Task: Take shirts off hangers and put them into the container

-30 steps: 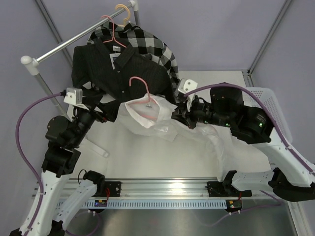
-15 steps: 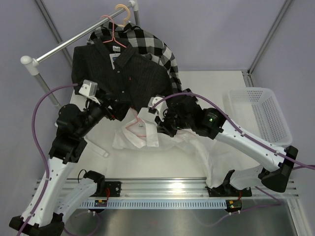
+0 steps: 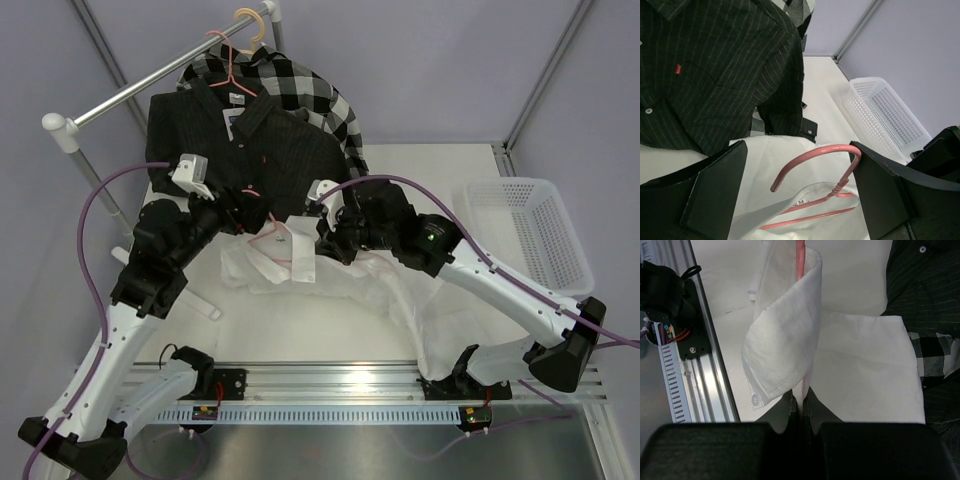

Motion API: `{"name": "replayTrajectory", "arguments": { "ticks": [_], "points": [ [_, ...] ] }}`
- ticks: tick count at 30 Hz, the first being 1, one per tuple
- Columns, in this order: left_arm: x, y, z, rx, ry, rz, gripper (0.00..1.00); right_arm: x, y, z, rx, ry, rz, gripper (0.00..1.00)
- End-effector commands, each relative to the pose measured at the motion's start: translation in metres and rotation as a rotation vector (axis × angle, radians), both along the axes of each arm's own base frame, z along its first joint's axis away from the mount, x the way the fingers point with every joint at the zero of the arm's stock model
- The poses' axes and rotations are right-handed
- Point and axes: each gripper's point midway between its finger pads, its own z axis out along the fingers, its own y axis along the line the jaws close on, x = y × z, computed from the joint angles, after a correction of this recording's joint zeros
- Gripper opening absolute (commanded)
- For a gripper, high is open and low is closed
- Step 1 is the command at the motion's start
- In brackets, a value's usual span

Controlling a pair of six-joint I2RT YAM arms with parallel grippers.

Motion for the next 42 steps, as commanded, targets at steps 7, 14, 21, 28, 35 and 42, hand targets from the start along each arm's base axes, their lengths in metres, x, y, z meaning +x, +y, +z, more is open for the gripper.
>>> {"name": "replayTrajectory", "arguments": {
  "ticks": [7,14,21,28,35,42],
  "points": [
    [0.004,0.012,0.017,-0.069,-0.017,0.087,0.88,0.029,0.002,0.027,0.104,-0.023,-0.075,0.0],
    [0.009,0.003,0.018,-0.082,0.006,0.065,0.89,0.036,0.008,0.025,0.096,-0.011,-0.084,0.0],
    [0.01,-0.013,0.017,-0.105,0.042,0.019,0.85,0.037,0.014,0.025,0.112,0.013,-0.082,0.0],
    [0.015,-0.042,0.017,-0.068,0.049,-0.001,0.7,0.036,0.017,0.024,0.117,0.036,-0.08,0.0],
    [0.028,-0.045,0.018,-0.016,0.027,0.052,0.47,0.033,0.015,0.025,0.125,0.039,-0.08,0.0],
    [0.03,-0.042,0.008,-0.001,0.041,0.096,0.27,0.035,0.012,0.027,0.13,0.036,-0.109,0.0]
  ]
}}
